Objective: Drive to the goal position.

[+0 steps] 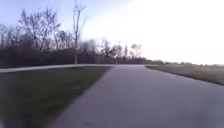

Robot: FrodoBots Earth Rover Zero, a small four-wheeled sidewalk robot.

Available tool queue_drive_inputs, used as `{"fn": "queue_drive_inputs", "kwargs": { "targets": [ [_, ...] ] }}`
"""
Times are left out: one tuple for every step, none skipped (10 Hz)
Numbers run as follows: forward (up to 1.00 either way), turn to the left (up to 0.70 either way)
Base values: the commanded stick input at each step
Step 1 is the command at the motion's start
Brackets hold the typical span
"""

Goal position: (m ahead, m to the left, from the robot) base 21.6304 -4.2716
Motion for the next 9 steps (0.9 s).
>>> {"fn": "queue_drive_inputs", "kwargs": {
  "targets": [
    [1.0, -0.39],
    [1.0, -0.39],
    [1.0, -0.39],
    [1.0, -0.39],
    [1.0, -0.18],
    [1.0, 0.01],
    [1.0, 0.01],
    [1.0, 0.01],
    [1.0, 0.01]
  ]
}}
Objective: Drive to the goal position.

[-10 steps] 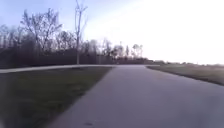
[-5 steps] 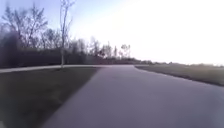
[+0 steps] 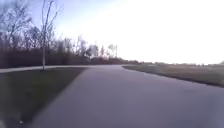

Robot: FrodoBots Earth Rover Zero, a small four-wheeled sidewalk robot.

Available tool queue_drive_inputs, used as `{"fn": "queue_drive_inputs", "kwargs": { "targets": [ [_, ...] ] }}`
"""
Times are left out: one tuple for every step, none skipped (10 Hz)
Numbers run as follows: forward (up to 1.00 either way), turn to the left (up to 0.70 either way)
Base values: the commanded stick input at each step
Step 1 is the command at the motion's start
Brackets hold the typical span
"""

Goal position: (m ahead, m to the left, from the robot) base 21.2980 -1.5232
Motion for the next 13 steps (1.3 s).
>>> {"fn": "queue_drive_inputs", "kwargs": {
  "targets": [
    [1.0, 0.01],
    [1.0, 0.01],
    [1.0, 0.01],
    [1.0, 0.01],
    [1.0, 0.01],
    [1.0, 0.01],
    [1.0, 0.01],
    [1.0, 0.01],
    [1.0, 0.01],
    [1.0, 0.01],
    [1.0, 0.01],
    [1.0, 0.01],
    [1.0, 0.01]
  ]
}}
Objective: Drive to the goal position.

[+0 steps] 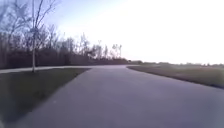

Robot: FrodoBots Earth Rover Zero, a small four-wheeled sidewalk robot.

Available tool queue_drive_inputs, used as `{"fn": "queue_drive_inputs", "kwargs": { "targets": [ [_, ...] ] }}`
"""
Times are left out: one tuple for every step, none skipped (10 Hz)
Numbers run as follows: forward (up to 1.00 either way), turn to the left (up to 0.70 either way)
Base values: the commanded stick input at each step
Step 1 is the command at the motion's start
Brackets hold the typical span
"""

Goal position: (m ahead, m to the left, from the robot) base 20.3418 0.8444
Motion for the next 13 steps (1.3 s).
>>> {"fn": "queue_drive_inputs", "kwargs": {
  "targets": [
    [1.0, 0.01],
    [1.0, 0.01],
    [1.0, 0.01],
    [1.0, 0.01],
    [1.0, 0.01],
    [1.0, 0.01],
    [1.0, 0.01],
    [1.0, 0.01],
    [1.0, 0.01],
    [1.0, 0.01],
    [1.0, 0.01],
    [1.0, 0.01],
    [1.0, 0.01]
  ]
}}
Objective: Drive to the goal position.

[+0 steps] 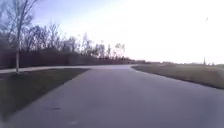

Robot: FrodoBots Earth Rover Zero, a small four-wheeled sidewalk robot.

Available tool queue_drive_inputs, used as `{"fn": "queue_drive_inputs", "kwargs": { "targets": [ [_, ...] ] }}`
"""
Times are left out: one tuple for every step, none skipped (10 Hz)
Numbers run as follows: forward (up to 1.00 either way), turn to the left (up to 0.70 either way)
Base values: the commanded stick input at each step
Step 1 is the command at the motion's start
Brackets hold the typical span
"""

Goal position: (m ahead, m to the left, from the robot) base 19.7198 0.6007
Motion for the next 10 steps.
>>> {"fn": "queue_drive_inputs", "kwargs": {
  "targets": [
    [1.0, 0.01],
    [1.0, 0.01],
    [1.0, 0.01],
    [1.0, 0.01],
    [1.0, 0.01],
    [1.0, 0.01],
    [1.0, 0.01],
    [1.0, 0.01],
    [1.0, 0.01],
    [1.0, 0.01]
  ]
}}
